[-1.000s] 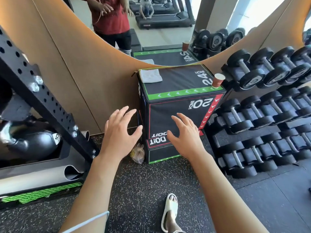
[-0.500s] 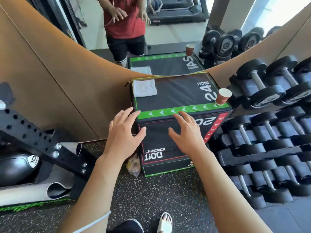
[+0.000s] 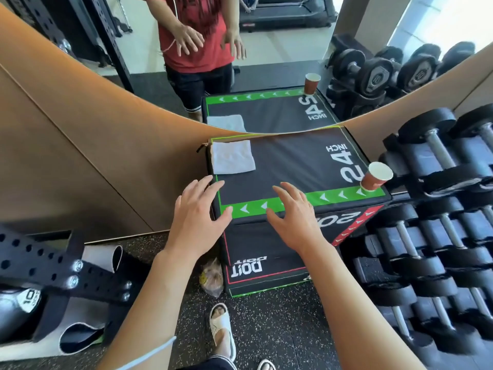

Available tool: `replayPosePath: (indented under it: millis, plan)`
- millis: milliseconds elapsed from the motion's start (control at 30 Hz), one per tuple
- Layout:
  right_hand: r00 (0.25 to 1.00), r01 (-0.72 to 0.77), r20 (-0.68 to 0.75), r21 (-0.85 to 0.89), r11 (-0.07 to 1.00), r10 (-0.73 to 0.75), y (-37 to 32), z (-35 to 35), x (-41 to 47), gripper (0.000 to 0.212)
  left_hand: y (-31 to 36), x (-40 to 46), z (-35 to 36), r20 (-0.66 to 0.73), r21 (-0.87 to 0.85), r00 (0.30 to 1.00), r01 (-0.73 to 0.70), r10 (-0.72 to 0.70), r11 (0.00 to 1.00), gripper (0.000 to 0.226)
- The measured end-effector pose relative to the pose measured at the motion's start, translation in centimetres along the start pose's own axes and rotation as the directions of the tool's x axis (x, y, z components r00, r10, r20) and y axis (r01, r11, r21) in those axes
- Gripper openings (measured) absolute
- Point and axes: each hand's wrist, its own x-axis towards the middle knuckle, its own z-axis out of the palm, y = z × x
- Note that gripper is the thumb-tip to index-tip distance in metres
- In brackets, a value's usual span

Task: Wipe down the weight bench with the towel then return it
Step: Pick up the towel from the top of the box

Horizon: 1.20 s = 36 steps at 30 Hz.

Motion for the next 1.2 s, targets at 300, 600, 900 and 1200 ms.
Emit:
replayPosePath:
  millis: [300, 600, 900, 1200]
  plan:
    - [0.997, -0.052, 0.054, -0.038, 0.998, 0.054, -2.9, 5.0, 10.4, 0.061, -6.9, 9.3, 0.5, 0.075, 0.003, 0.997, -0.012, 0.011, 1.000, 0.065]
    - [0.990, -0.035, 0.136, -0.052, 0.998, 0.042, -3.3, 8.6, 17.2, 0.060, -11.0, 13.9, 2.9, 0.147, -0.006, 0.989, 0.006, -0.005, 1.000, 0.063]
    - [0.952, 0.085, 0.302, -0.081, 0.993, -0.057, -2.0, 13.5, 26.9, 0.053, -11.6, 17.3, 5.6, 0.223, 0.101, 0.973, 0.030, -0.051, 0.994, 0.058]
    - [0.930, 0.260, 0.317, -0.201, 0.945, -0.188, 0.2, 15.3, 29.9, 0.037, -10.5, 16.7, 7.8, 0.236, 0.145, 0.957, 0.137, -0.168, 0.980, 0.060]
